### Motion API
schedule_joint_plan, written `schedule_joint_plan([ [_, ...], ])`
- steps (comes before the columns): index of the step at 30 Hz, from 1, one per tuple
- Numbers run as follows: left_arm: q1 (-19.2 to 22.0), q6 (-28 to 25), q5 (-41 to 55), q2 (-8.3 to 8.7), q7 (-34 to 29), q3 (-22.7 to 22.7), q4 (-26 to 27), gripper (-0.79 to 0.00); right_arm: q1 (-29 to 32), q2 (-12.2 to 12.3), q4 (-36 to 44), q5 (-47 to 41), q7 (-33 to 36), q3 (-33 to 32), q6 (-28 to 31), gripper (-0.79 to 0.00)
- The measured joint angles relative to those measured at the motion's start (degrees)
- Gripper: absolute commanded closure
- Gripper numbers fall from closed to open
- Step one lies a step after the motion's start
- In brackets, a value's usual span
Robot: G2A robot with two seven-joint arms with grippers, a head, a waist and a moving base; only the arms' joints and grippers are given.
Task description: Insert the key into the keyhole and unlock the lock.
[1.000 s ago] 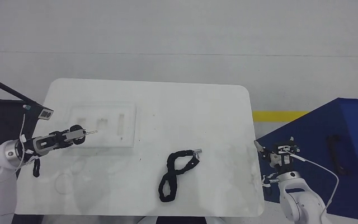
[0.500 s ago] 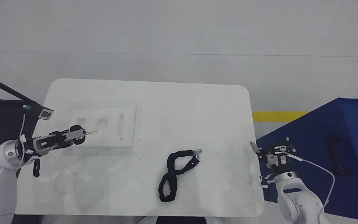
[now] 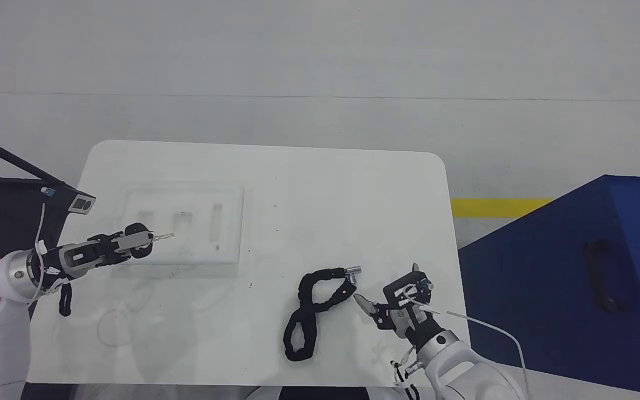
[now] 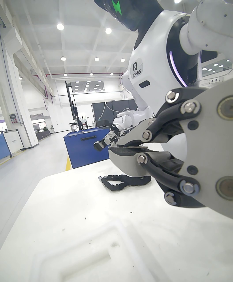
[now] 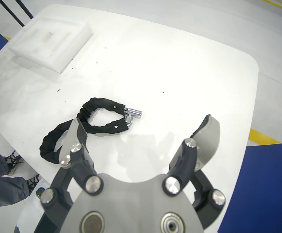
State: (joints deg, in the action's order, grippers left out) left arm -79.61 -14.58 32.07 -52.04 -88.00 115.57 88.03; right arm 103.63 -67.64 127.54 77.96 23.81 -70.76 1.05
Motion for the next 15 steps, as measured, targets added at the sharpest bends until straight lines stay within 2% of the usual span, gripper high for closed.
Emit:
schedule_joint_plan([
  [6,0.0,0.0,0.0,0.0,0.0,0.0,0.0,0.0,-0.3,0.1,-0.1,0.3,0.0,0.3,0.4,-0.785],
  [9,0.0,0.0,0.0,0.0,0.0,0.0,0.0,0.0,-3.7,0.1,-0.4,4.2,0.6,1.7,4.8,-0.785],
  [12,0.0,0.0,0.0,0.0,0.0,0.0,0.0,0.0,-10.7,-0.3,-1.0,6.1,6.5,7.2,12.2,-0.785],
  [15,0.0,0.0,0.0,0.0,0.0,0.0,0.0,0.0,-20.5,-1.2,-2.8,4.0,17.3,13.6,21.8,-0.785],
])
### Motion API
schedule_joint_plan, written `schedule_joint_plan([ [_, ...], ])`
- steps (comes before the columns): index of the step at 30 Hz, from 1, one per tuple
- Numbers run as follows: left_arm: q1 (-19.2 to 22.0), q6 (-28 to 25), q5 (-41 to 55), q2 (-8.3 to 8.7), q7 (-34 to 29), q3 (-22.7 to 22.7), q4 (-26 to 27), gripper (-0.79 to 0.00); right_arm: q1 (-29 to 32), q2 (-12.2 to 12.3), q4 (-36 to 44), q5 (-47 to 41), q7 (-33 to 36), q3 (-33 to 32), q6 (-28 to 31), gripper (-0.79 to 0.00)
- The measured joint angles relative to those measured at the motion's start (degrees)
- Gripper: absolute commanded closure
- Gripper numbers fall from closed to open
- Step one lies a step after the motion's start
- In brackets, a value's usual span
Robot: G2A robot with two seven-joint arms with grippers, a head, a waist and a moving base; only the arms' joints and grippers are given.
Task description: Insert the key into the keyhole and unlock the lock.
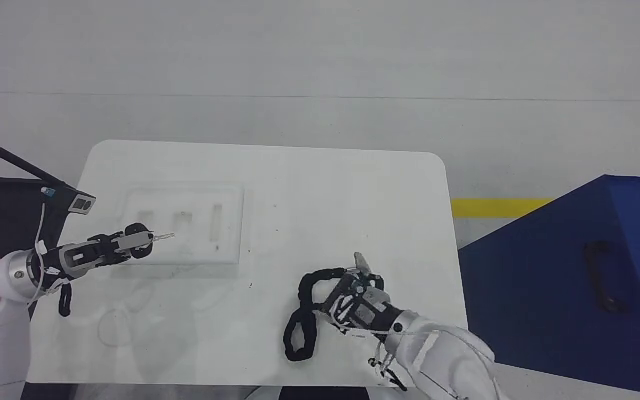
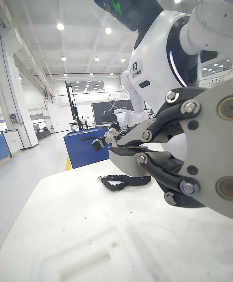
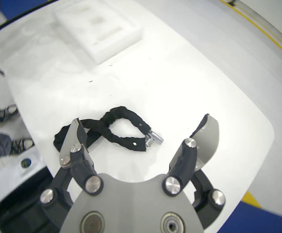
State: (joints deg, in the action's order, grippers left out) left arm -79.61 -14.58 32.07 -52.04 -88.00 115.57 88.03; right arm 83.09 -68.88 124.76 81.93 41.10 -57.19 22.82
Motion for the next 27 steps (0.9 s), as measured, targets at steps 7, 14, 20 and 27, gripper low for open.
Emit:
schedule_joint_plan([
  [7,0.0,0.0,0.0,0.0,0.0,0.0,0.0,0.0,-24.5,-4.7,-12.7,-20.6,23.3,12.5,3.0,-0.785],
  [14,0.0,0.0,0.0,0.0,0.0,0.0,0.0,0.0,-27.4,-5.2,-14.2,-24.8,24.4,12.7,1.7,-0.785],
  [20,0.0,0.0,0.0,0.0,0.0,0.0,0.0,0.0,-32.3,-5.6,-19.9,-29.0,31.6,14.6,4.5,-0.785],
  [27,0.0,0.0,0.0,0.0,0.0,0.0,0.0,0.0,-41.0,-7.2,-25.3,-34.1,41.9,19.5,-1.6,-0.785],
])
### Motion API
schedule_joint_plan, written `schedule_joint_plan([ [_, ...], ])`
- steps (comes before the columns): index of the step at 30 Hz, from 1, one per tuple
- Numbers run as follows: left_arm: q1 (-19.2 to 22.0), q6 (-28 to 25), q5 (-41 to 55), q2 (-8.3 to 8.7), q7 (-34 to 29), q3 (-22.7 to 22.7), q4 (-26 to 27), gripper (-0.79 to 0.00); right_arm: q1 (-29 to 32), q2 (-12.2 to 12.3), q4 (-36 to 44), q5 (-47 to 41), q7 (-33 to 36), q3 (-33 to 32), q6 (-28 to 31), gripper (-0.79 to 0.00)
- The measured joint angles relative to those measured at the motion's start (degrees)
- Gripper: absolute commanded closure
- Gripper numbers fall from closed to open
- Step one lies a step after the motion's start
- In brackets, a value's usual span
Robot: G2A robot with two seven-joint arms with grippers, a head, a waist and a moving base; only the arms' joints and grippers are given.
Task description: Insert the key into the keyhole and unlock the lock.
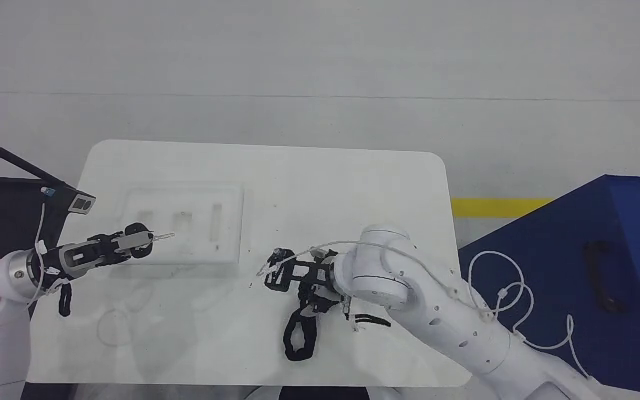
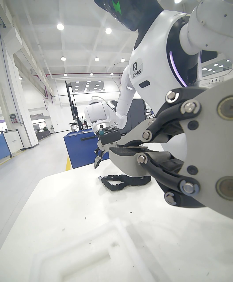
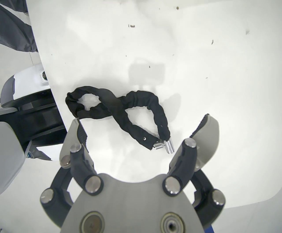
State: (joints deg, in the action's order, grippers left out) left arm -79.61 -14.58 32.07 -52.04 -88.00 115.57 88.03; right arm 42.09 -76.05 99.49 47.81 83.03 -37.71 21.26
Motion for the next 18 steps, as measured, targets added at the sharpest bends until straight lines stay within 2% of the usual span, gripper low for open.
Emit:
schedule_joint_plan([
  [5,0.0,0.0,0.0,0.0,0.0,0.0,0.0,0.0,-3.1,-0.9,-5.2,-1.0,0.9,2.6,-1.3,-0.785],
  [12,0.0,0.0,0.0,0.0,0.0,0.0,0.0,0.0,-5.3,-2.4,-8.7,4.9,2.4,7.3,-3.8,-0.723],
  [15,0.0,0.0,0.0,0.0,0.0,0.0,0.0,0.0,-5.6,-2.9,-9.9,7.7,3.5,9.1,-5.0,-0.61],
  [17,0.0,0.0,0.0,0.0,0.0,0.0,0.0,0.0,-5.8,-3.1,-10.8,8.4,3.8,9.5,-5.5,-0.474],
  [18,0.0,0.0,0.0,0.0,0.0,0.0,0.0,0.0,-5.9,-3.3,-11.2,8.7,4.0,9.7,-5.6,-0.446],
])
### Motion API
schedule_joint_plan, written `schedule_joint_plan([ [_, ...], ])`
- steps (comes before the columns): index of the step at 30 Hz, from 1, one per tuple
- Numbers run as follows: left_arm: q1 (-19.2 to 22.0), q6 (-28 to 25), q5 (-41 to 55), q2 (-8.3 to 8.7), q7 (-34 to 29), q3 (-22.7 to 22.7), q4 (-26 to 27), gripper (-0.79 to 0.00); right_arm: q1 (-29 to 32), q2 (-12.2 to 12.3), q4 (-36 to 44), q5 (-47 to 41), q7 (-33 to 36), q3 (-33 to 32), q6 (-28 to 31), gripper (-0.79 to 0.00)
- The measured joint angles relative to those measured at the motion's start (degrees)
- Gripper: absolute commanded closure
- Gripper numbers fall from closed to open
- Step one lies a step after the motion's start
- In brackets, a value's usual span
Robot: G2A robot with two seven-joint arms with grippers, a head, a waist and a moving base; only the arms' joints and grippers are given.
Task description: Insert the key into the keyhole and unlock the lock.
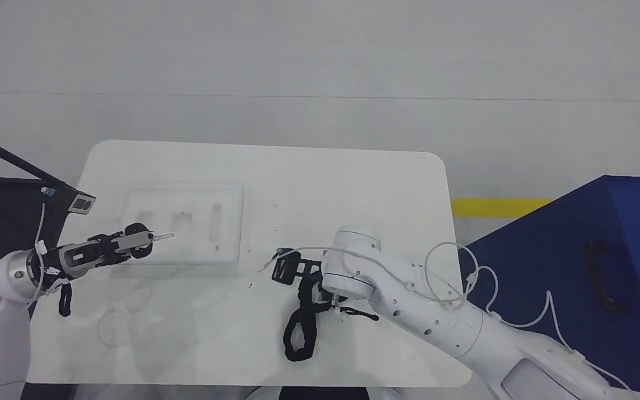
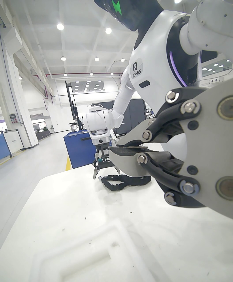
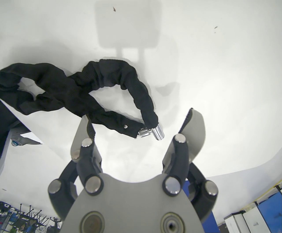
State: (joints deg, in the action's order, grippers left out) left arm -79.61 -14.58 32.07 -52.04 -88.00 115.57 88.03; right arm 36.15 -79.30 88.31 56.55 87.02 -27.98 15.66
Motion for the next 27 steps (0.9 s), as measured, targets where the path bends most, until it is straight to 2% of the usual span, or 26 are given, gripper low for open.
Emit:
schedule_joint_plan([
  [2,0.0,0.0,0.0,0.0,0.0,0.0,0.0,0.0,-0.1,-0.2,-0.8,0.4,0.1,0.3,-0.2,-0.391],
  [27,0.0,0.0,0.0,0.0,0.0,0.0,0.0,0.0,-2.1,-3.8,-8.5,2.2,0.4,3.0,-1.1,-0.369],
])
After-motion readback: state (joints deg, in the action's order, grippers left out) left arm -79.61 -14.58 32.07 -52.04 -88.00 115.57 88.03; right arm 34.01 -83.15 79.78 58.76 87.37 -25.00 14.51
